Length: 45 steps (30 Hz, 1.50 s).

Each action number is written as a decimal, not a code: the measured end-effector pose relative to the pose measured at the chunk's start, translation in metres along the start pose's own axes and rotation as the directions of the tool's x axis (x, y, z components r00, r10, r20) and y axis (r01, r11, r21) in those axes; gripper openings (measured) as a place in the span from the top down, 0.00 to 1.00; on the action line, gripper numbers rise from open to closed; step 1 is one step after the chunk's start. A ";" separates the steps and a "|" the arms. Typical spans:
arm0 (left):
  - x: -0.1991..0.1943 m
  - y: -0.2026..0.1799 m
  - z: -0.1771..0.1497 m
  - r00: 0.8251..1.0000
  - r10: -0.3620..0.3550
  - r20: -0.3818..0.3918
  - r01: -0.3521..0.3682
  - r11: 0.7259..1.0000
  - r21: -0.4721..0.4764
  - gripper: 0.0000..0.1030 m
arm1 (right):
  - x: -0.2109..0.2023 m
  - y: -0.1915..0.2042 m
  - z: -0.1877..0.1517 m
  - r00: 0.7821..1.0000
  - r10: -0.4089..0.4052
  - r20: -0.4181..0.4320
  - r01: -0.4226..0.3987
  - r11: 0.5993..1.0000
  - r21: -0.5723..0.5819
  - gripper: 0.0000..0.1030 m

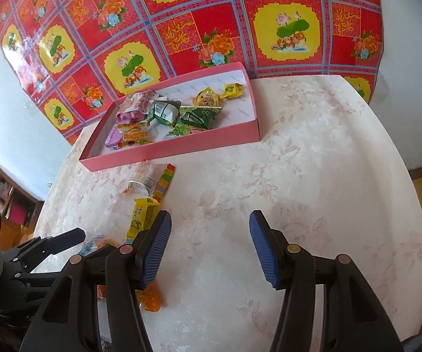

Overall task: Organize snacks
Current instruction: 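Grasp the clear blue-edged candy bag with the left gripper while the right approaches a yellow packet, then grasp the yellow square packet with the right gripper while the left lifts the candy bag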

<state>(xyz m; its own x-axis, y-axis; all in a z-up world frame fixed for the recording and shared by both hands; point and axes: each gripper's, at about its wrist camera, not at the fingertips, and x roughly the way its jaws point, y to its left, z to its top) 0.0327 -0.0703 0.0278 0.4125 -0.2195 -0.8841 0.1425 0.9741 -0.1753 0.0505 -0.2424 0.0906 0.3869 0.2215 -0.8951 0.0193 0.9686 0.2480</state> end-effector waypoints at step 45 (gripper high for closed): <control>-0.001 0.059 0.001 0.996 0.052 0.076 -0.042 0.992 -0.120 0.65 | 0.036 0.070 0.000 0.994 0.055 -0.095 -0.069 0.987 -0.148 0.52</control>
<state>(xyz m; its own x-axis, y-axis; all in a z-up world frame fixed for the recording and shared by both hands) 0.0413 -0.0129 0.0185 0.4870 -0.1723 -0.8563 0.0164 0.9820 -0.1882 0.0655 -0.1662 0.0760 0.2985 0.2841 -0.9112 -0.1438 0.9572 0.2514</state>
